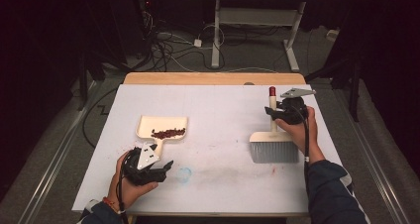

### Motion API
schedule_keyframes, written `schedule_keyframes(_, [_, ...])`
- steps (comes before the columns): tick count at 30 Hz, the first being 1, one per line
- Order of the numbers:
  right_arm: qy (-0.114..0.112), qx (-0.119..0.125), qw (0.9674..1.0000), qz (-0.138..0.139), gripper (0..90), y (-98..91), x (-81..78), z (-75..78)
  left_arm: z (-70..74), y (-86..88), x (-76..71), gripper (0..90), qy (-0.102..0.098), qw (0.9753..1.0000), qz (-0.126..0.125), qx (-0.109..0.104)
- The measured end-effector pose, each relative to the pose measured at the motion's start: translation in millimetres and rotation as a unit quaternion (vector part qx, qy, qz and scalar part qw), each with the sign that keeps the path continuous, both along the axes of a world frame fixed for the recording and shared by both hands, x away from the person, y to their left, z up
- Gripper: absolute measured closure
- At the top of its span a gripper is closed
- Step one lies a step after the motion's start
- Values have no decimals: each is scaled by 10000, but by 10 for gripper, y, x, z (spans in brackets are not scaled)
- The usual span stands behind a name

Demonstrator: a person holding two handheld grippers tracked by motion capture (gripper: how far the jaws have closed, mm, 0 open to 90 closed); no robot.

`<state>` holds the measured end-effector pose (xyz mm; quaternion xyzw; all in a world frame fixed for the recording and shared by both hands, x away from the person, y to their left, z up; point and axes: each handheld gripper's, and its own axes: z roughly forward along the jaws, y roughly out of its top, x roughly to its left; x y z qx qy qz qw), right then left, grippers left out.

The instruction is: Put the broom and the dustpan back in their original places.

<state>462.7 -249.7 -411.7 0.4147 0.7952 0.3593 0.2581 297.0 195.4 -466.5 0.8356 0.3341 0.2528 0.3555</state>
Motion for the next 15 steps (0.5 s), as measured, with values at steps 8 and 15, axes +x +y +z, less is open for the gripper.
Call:
schedule_keyframes(8, [-155,203,9996,-75,509,90,-28,-44,9,-9,-24,249,-99,9999,-47,62])
schedule_keyframes(15, [-181,232,9994,-165,476,84,-40,-57,-28,-25,-5,249,-44,9999,-93,110])
